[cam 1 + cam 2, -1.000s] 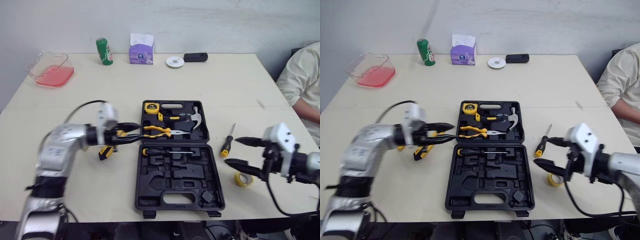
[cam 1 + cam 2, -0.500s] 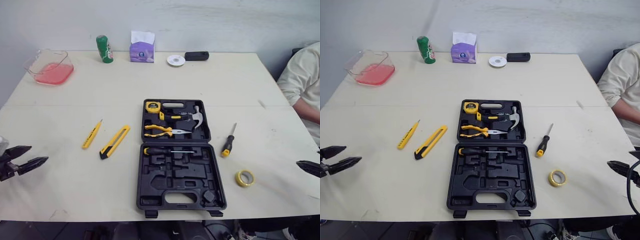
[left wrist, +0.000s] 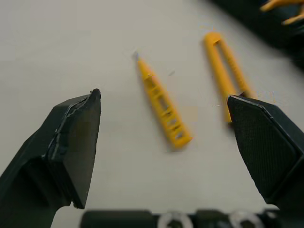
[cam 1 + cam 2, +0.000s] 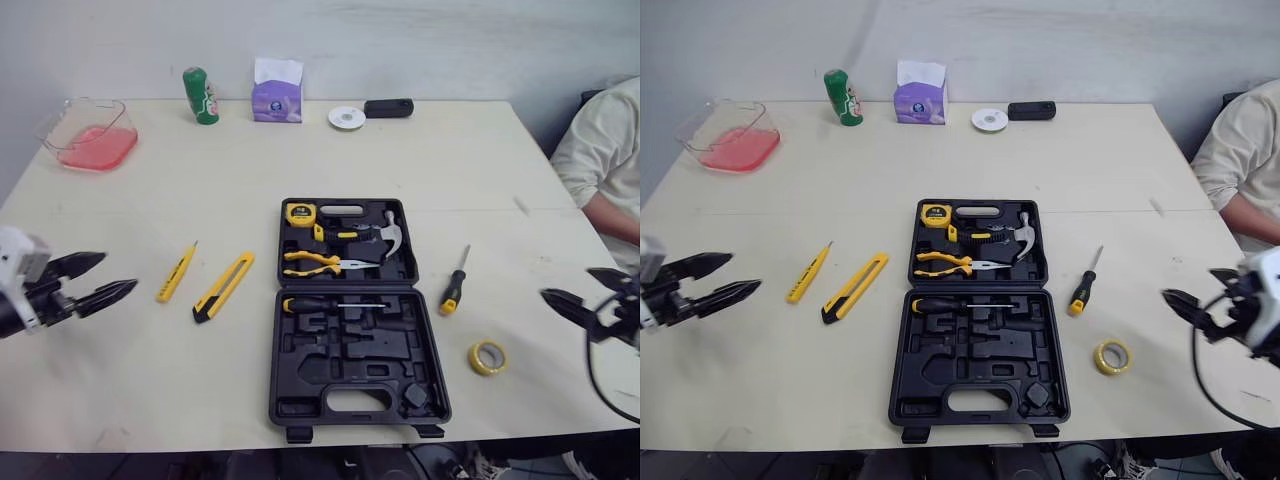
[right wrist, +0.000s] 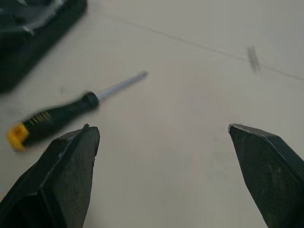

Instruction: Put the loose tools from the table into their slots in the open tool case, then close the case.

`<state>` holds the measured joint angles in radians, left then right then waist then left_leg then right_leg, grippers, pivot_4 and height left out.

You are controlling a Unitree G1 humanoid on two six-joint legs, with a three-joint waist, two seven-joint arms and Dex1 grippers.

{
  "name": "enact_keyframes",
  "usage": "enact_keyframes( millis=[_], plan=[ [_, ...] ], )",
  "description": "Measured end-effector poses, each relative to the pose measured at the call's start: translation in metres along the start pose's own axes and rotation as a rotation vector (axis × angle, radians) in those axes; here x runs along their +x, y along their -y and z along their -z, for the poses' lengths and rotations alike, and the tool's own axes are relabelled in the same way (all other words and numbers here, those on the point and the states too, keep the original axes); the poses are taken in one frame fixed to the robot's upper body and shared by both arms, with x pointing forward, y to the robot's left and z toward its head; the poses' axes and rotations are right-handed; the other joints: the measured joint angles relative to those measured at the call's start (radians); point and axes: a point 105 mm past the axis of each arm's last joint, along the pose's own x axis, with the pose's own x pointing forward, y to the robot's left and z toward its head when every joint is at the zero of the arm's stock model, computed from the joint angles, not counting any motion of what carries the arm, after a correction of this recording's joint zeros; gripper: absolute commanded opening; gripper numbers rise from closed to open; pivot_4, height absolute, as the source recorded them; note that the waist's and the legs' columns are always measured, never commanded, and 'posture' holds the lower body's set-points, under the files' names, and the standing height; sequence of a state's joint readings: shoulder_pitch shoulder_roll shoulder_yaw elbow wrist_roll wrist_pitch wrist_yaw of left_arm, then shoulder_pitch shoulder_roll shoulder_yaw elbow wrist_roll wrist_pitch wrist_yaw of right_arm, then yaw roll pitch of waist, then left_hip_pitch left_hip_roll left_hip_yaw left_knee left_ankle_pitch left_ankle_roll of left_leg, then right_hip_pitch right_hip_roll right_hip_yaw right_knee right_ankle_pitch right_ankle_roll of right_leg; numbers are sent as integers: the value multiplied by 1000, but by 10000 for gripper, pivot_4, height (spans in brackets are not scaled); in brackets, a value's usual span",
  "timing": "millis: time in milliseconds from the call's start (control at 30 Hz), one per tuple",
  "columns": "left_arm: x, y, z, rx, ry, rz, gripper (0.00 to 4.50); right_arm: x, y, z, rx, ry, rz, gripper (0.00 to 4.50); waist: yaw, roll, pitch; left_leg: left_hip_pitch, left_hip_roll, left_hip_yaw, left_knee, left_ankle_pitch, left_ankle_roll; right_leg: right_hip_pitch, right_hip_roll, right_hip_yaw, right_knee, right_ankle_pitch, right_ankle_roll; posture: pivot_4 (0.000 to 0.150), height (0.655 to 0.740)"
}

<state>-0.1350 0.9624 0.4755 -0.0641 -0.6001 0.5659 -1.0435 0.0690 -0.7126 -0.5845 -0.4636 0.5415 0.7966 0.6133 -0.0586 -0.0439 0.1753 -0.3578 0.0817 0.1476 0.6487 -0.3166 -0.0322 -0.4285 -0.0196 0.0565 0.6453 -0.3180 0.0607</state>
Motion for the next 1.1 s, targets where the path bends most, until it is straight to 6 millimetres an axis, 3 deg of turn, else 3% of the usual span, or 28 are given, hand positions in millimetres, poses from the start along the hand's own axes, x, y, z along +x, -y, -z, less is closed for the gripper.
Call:
enact_keyframes(
  millis=[100, 233, 333, 533, 767, 867, 1033, 1100],
  plan=[
    [31, 45, -33, 85, 43, 232, 44530, 17, -35, 2, 59, -14, -8, 45000, 1, 4, 1, 0, -2, 1, 0, 1, 1, 0, -1, 1, 0, 1, 1, 1500, 7244],
    [56, 89, -65, 127, 130, 454, 44530, 32, -41, 5, 154, -49, 151, 45000, -1, 4, 1, 0, -2, 2, 1, 2, 1, -1, 1, 2, 0, 1, 1, 1500, 7244],
    [70, 110, -75, 143, 160, 565, 44530, 41, -52, 18, 216, -110, 202, 45000, -1, 4, 1, -1, -2, 1, 3, 3, -2, -1, 9, 4, 1, 0, 1, 1500, 7244],
    [94, 143, -89, 182, 214, 746, 44530, 57, -68, 29, 226, -166, 259, 45000, -5, 4, 1, 0, -1, 1, 3, 4, -4, -2, 11, 5, 3, 0, -1, 1500, 7244],
    [106, 149, -98, 211, 246, 800, 44530, 67, -72, 42, 262, -207, 307, 45000, -7, 4, 1, 0, -1, 1, 5, 5, -4, -2, 11, 6, 6, 0, -1, 1500, 7244],
    [109, 154, -100, 223, 253, 835, 45000, 67, -71, 43, 268, -192, 345, 36124, -8, 4, 1, 0, -1, 1, 6, 5, -4, -2, 11, 6, 7, 0, -1, 1500, 7244],
    [113, 149, -98, 222, 242, 819, 45000, 66, -72, 44, 232, -180, 373, 11182, -9, 4, 1, 1, -1, 0, 6, 6, -5, -2, 11, 6, 8, 0, -1, 1500, 7244],
    [113, 149, -98, 230, 241, 819, 45000, 64, -70, 44, 232, -175, 379, 10306, -9, 4, 1, 0, -1, 0, 6, 6, -5, -2, 11, 6, 8, 0, -1, 1500, 7244]
  ],
)
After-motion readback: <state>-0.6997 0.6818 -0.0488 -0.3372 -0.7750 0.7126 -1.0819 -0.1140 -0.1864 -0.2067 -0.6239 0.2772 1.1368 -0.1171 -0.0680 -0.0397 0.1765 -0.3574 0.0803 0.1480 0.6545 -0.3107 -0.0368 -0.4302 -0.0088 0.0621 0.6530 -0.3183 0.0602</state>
